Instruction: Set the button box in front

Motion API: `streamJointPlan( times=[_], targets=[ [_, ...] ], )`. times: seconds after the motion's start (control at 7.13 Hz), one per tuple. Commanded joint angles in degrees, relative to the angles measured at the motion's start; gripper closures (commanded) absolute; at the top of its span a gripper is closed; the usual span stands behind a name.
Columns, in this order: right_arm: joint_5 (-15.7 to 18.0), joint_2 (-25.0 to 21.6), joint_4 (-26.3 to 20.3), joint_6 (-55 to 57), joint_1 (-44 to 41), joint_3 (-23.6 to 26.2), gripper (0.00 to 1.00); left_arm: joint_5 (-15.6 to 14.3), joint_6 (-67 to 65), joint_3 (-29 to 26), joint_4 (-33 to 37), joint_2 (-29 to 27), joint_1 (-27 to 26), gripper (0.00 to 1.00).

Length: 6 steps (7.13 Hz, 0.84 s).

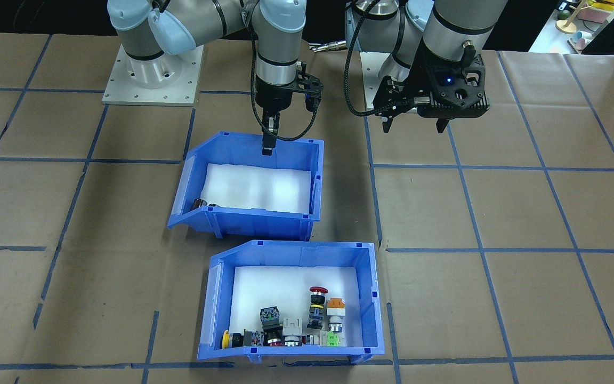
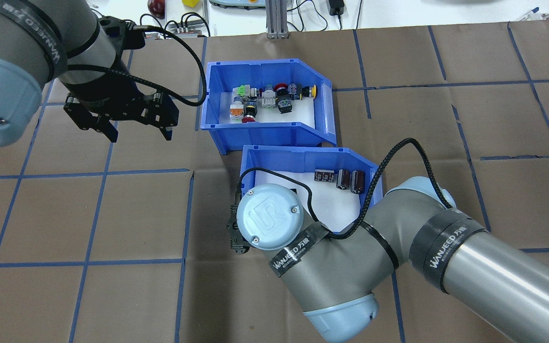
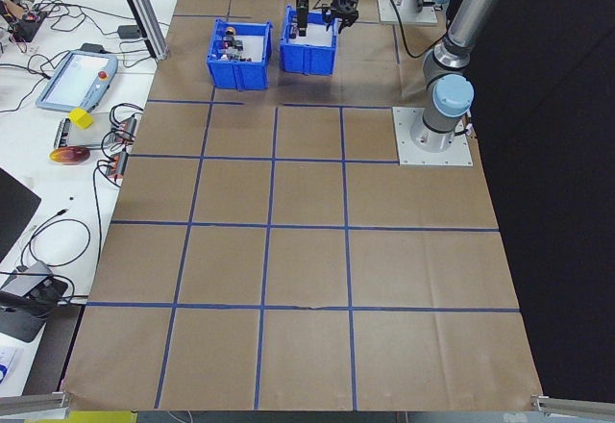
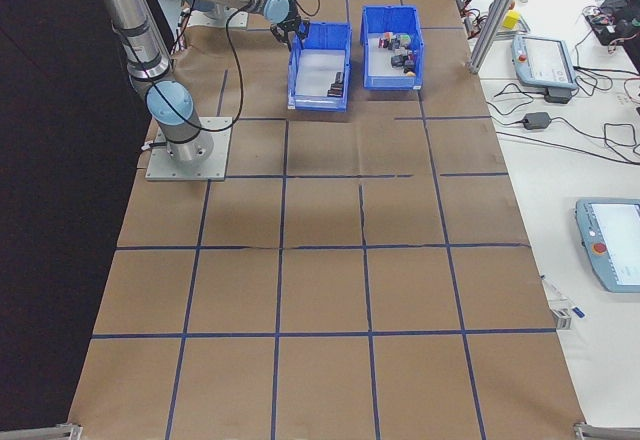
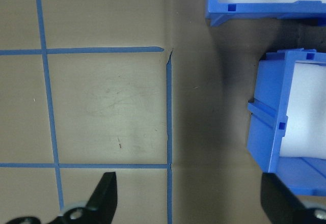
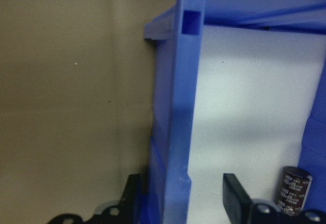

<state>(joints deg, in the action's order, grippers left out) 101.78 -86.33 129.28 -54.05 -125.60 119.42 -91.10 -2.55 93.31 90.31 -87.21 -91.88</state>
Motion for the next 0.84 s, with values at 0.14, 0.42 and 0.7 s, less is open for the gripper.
streamJointPlan(
  times=[0.14,0.42,0.7],
  targets=[
    [0.18,-7.67,-6.81,-0.09,0.96,0.02,0.00,-0.13,0.61,0.03,-0.04,0.46,1.09,0.01],
    [-0.43,-12.35,-9.83,-0.79,7.34,0.02,0.00,-0.13,0.70,0.03,-0.04,0.64,1.08,0.01],
    [-6.55,-12.98,-9.67,0.17,16.66,-1.20,0.00,0.05,0.70,0.03,0.05,0.81,1.00,0.01]
  ],
)
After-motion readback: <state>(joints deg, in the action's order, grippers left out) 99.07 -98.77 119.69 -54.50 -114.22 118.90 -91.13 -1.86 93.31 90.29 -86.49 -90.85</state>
